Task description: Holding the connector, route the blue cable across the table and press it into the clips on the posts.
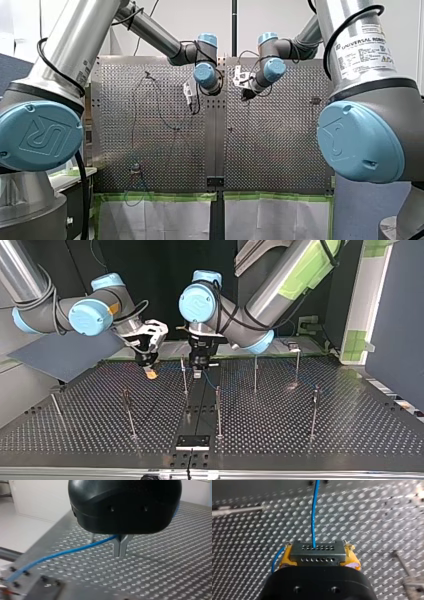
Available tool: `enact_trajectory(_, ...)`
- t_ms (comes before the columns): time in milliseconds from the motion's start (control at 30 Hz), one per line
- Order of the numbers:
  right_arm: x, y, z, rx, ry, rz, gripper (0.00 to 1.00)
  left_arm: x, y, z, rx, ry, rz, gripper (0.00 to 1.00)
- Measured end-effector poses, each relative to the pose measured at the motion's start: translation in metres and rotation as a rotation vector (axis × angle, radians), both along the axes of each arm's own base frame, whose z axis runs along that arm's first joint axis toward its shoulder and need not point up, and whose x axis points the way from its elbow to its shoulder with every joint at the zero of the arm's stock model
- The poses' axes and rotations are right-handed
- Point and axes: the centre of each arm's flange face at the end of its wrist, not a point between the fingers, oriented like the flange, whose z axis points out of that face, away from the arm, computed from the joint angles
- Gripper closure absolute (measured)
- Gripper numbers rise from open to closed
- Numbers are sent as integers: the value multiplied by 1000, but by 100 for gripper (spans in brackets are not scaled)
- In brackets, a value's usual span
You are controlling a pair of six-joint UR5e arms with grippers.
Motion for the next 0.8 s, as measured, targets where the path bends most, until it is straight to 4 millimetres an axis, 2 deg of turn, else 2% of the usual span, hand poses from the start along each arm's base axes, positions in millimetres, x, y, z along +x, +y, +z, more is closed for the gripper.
enact_trajectory(300,-13,5,-32,30,13,-15,100,-2,-3,-67,33,55,-26,100)
enact_trajectory(400,-17,6,-38,40,19,-19,100,-4,-1,-84,35,66,-31,100)
enact_trajectory(800,-27,11,-74,68,-7,-35,100,-15,11,-125,34,78,-60,100)
